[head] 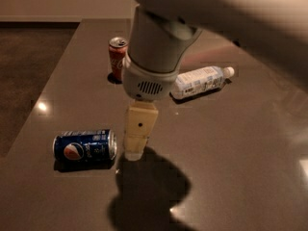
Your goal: Place pepsi can upright
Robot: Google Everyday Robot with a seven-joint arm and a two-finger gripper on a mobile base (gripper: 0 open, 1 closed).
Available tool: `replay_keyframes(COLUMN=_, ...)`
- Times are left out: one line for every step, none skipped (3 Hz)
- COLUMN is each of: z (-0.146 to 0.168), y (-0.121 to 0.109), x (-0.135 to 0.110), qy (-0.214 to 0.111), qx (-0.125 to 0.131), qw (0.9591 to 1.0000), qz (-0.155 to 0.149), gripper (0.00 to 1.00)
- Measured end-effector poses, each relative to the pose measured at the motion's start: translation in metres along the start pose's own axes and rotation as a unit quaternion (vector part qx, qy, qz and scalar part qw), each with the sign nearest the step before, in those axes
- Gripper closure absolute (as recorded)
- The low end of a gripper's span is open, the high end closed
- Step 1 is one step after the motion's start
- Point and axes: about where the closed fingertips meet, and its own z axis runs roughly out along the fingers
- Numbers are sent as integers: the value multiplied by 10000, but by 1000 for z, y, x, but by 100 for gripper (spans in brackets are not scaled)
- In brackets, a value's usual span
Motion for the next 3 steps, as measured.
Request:
replay_keyframes(z=27, y=17, x=-36, qy=-37, qx=-84, qw=9997, qz=-210, gripper=0)
replay_keyframes(z=49, y=29, x=-71, qy=67, qx=-42, qw=9991, qz=-406, gripper=0)
replay_keyframes(z=69, y=34, x=-100, qy=291, qx=-12, qw=9985, qz=-462, gripper=0)
